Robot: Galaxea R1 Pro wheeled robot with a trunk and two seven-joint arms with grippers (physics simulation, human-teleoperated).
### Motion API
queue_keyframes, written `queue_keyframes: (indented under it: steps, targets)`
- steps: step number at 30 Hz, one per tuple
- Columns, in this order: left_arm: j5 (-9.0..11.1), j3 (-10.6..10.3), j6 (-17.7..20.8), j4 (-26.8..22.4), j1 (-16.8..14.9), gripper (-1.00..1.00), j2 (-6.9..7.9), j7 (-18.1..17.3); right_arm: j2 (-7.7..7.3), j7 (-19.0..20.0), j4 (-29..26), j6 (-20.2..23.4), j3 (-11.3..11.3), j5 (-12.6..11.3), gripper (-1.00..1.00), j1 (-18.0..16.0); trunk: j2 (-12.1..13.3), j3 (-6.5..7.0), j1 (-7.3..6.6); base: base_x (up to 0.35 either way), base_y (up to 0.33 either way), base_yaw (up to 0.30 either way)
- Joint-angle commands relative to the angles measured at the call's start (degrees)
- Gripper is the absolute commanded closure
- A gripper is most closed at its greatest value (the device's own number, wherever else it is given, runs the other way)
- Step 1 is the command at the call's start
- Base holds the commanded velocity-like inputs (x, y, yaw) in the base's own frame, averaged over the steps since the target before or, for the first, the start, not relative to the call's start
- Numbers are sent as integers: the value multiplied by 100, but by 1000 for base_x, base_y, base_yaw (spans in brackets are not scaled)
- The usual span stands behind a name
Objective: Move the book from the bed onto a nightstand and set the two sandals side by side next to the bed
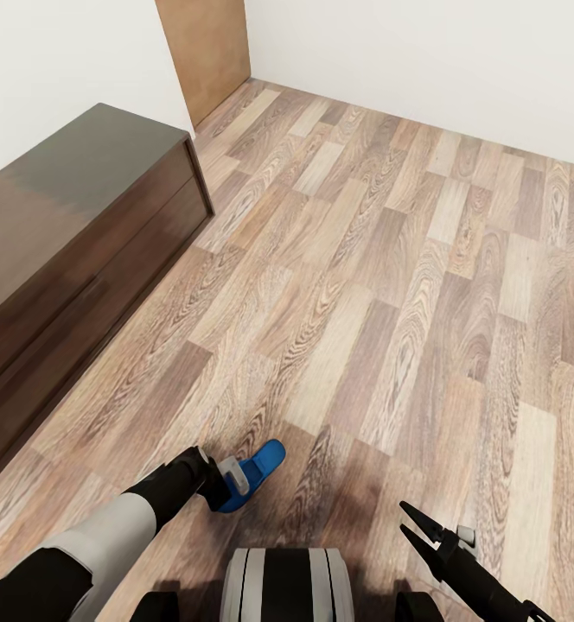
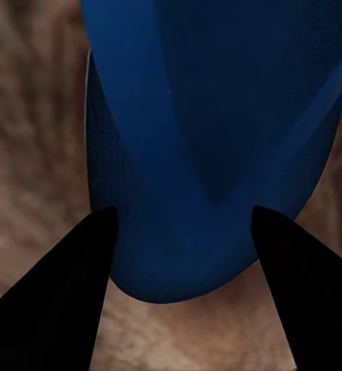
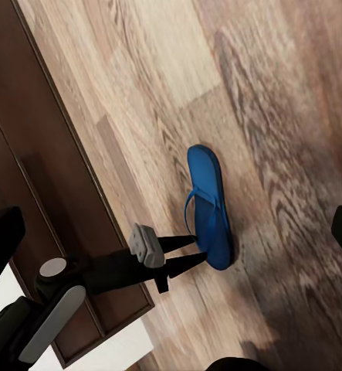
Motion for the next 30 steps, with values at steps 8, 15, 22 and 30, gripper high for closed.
queue_keyframes:
  steps: [8, 15, 22, 30]
  targets:
    - [55, 14, 28, -22, 6, 100, -9, -28, 0, 3, 0, 45, -4, -40, -100, -1, -1, -4, 8, 0, 0, 0]
    - [53, 14, 33, -22, 6, 100, -9, -27, 4, 1, 0, 45, -1, -40, -100, -1, -1, -4, 8, 0, 0, 0]
    - [55, 21, 34, -24, 6, 100, 1, -44, 3, 1, 0, 45, 0, -40, -100, -1, 9, 151, -10, 0, 0, 0]
    - [61, 40, 34, -36, 6, 100, 10, -60, 1, 3, 0, 46, -2, -39, -100, -1, 19, 328, -31, 0, 0, 0]
